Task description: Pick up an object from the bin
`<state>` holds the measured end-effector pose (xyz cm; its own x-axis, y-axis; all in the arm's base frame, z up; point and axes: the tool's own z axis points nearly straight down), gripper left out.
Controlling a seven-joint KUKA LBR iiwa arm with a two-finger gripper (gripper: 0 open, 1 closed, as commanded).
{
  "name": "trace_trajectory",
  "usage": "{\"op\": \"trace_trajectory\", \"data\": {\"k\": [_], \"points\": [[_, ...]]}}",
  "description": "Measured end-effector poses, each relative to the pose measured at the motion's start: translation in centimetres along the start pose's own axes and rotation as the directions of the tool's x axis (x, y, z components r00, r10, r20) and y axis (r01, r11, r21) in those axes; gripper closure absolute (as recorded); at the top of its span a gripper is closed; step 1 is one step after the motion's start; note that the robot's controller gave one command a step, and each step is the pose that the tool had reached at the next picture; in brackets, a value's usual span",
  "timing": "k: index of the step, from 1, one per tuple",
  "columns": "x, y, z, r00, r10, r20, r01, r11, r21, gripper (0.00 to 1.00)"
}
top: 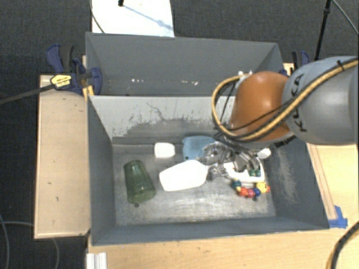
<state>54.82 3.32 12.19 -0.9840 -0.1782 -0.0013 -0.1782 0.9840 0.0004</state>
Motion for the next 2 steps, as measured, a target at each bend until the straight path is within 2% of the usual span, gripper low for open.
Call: {"op": "trace_trajectory", "data": {"k": [1, 2], "points": [[0.1, 0.0, -2.0, 1.000, 0.001, -0.005, -0.001, 1.000, -0.001, 1.00], [-0.1, 0.0, -3.5, 1.000, 0.001, 0.004, -0.001, 1.000, 0.001, 1.00]]}}
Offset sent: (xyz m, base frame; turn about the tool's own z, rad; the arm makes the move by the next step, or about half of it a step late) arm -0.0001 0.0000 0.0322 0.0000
